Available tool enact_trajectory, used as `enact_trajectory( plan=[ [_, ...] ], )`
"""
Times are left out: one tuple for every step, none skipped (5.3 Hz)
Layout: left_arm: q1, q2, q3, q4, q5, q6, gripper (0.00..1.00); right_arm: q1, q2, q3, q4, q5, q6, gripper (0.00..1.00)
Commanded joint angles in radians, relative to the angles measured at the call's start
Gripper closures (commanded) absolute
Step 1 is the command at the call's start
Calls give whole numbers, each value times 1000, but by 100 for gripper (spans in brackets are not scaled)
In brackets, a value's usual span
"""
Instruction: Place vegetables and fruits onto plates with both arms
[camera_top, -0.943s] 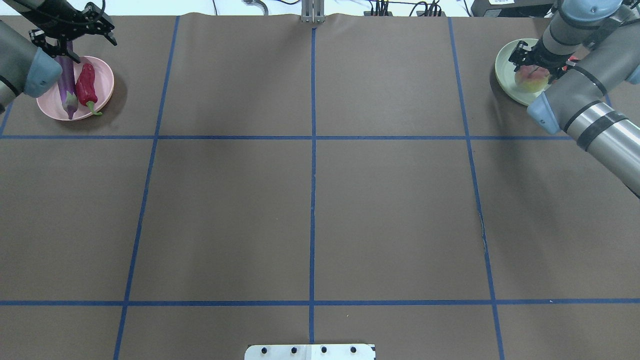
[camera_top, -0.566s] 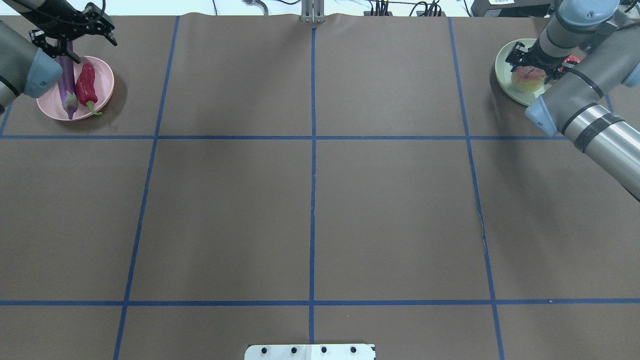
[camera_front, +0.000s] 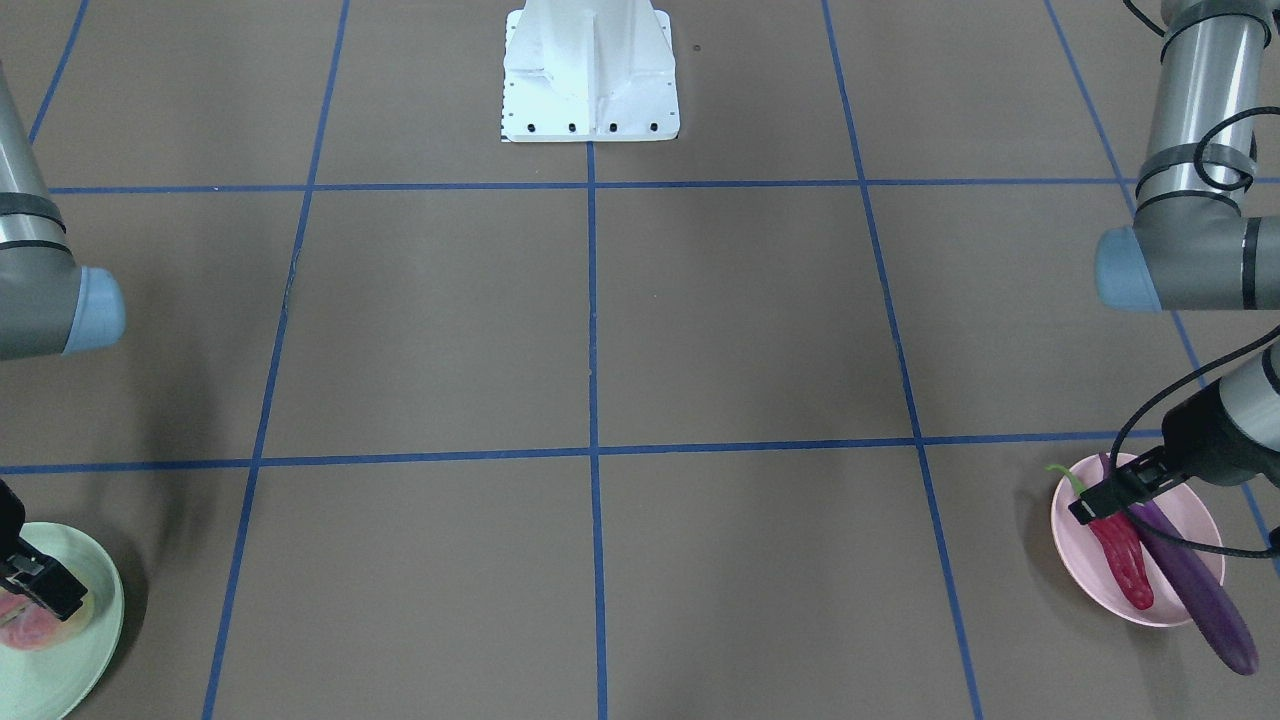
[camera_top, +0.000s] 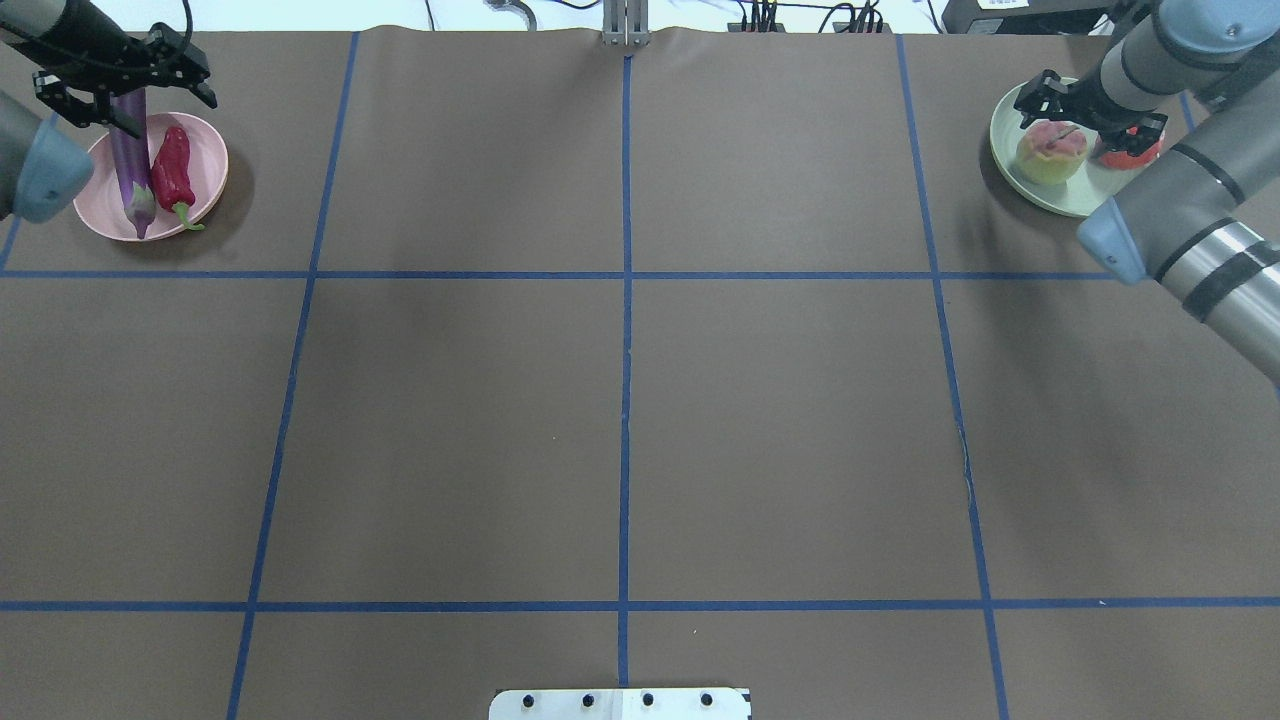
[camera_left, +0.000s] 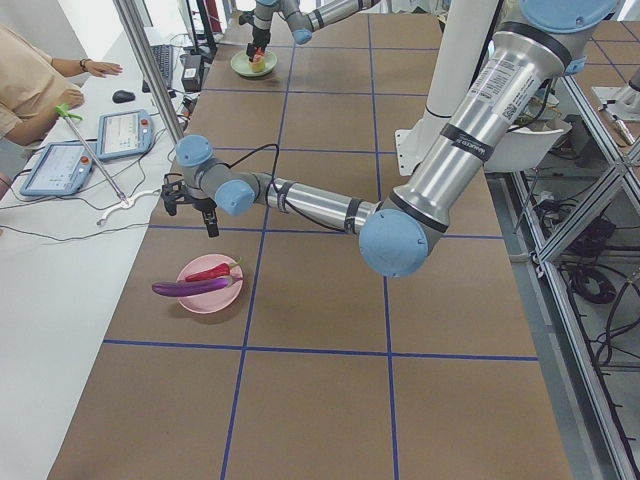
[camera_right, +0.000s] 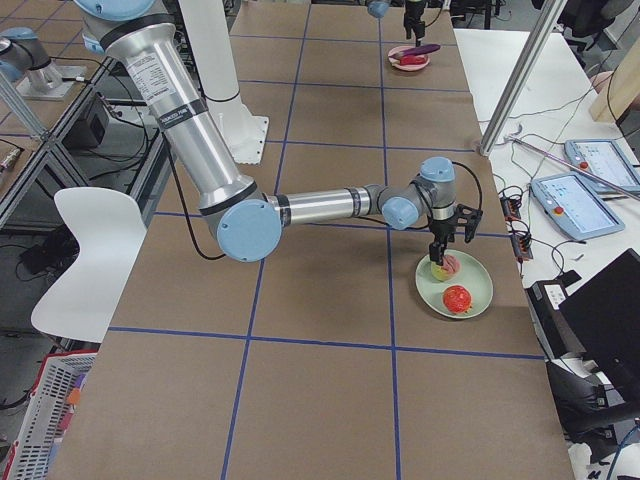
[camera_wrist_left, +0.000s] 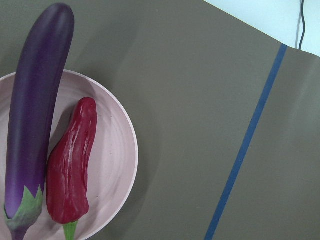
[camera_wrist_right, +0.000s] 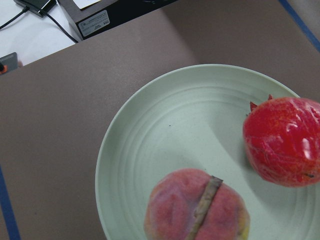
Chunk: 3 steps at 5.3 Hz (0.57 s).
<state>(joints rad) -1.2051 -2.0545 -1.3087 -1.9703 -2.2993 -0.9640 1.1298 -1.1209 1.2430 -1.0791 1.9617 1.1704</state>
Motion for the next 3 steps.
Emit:
enact_trajectory(
  plan=[
    [-7,174,-174,2,0,226,0,71,-174,227,-21,136,-138,0],
    [-14,236,-235,2,0,294,0,82,-289,385,-118,147,-326,0],
    [-34,282,-274,5,7,394,0,108,-350,527,-274,152,-488,0]
  ],
)
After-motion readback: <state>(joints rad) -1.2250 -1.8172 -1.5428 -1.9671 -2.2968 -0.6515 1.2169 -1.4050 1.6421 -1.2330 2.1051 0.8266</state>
